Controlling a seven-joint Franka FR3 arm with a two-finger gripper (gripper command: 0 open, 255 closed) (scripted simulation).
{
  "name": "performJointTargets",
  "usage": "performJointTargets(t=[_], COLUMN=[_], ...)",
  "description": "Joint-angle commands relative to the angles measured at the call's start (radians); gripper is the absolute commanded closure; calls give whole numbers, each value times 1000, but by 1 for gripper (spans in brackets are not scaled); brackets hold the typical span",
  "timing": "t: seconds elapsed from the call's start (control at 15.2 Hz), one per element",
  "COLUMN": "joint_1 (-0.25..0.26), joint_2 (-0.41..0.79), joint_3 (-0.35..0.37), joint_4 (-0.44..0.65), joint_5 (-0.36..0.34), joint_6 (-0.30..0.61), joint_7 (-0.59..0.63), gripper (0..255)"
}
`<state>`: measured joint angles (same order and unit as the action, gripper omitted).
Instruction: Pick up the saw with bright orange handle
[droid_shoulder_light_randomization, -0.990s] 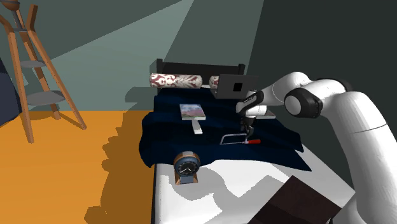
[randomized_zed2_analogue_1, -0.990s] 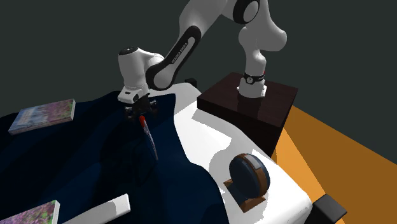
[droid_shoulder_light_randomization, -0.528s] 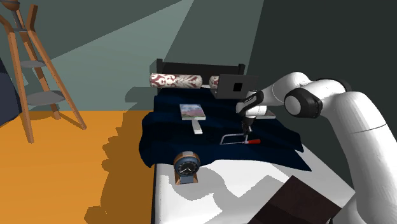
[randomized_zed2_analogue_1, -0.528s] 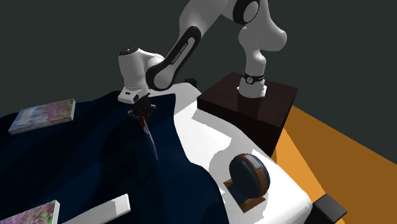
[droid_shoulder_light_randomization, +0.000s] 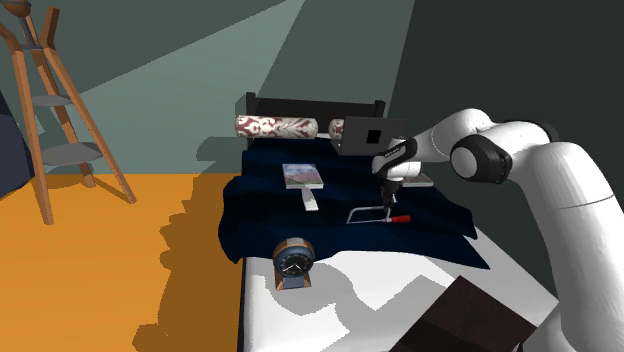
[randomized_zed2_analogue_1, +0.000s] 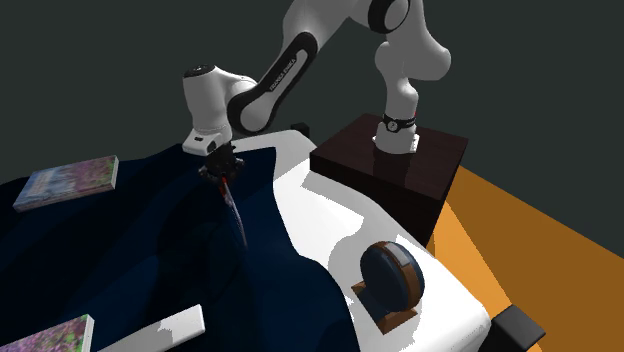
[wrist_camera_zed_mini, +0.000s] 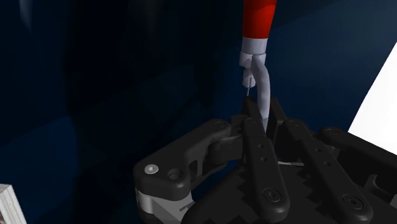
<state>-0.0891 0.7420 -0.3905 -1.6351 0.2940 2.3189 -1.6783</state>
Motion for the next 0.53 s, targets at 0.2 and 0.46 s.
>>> performJointTargets(t=[0.2,0.46], joint_1=[11,18], joint_2=[-46,-79], joint_3=[-15,-26], joint_4=[-4,-1], joint_5=[-17,-30], joint_6=[-42,-77], joint_7=[8,14], gripper=[255,255])
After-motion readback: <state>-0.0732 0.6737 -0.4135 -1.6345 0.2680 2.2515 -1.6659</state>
